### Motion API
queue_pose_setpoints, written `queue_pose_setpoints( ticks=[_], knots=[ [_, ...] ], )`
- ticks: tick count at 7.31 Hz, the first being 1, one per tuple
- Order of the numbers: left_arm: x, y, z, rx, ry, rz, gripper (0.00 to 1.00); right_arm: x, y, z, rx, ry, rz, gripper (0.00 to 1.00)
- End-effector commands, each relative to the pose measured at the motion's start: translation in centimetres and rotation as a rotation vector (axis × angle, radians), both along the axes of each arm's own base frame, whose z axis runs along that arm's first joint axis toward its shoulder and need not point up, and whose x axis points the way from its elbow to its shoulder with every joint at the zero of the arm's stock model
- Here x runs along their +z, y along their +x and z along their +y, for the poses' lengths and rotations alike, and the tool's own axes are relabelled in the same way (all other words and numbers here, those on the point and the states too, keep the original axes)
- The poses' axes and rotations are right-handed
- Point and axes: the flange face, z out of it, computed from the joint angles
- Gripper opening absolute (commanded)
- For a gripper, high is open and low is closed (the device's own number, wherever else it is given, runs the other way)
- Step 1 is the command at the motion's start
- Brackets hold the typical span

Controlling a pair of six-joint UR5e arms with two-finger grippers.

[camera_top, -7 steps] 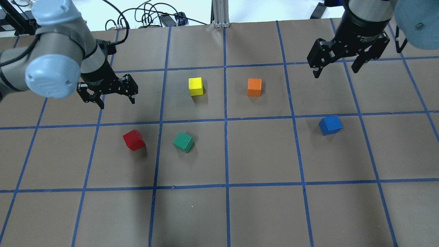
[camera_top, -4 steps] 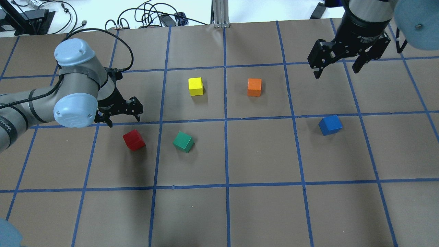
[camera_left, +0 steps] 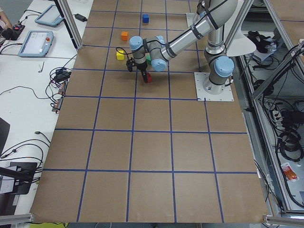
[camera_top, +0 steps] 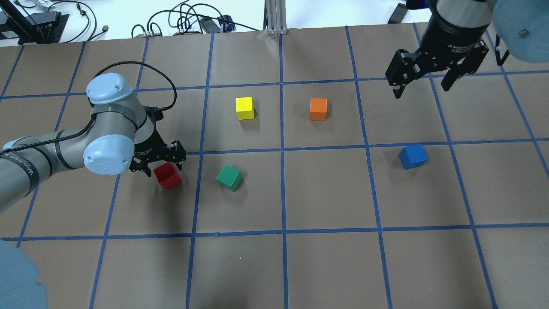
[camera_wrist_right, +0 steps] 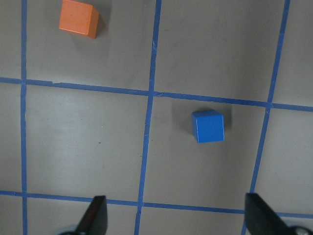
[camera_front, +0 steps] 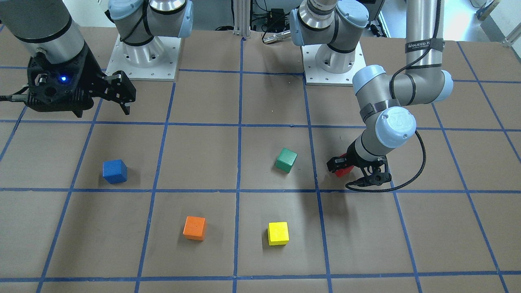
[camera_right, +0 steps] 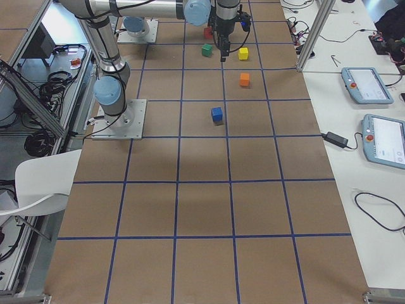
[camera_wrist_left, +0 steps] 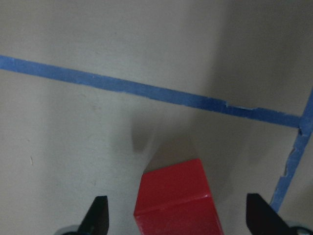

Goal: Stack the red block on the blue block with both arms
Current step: 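Close the left gripper on the red cube and lift it, then carry the red cube toward the table center and release it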

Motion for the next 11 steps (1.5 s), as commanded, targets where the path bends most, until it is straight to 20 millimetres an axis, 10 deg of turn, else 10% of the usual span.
queue_pose_setpoints(
  ticks=[1,5,7,11],
  knots=[
    [-0.3,-0.4,0.2,-0.018,0.004,0.006,0.04,0.0,0.0,0.0,0.001,-0.001,0.000,1.00],
    [9.8,-3.6,-5.9,-0.072,-0.083,0.070,0.00,0.0,0.0,0.0,0.001,-0.002,0.001,1.00],
    [13.0,-12.5,-7.0,-0.210,-0.114,0.071,0.00,0.0,0.0,0.0,0.001,-0.001,0.000,1.00],
    [6.9,-28.2,-4.3,-0.253,-0.180,0.069,0.00,-0.1,0.0,-0.3,-0.004,-0.001,-0.004,1.00]
  ],
)
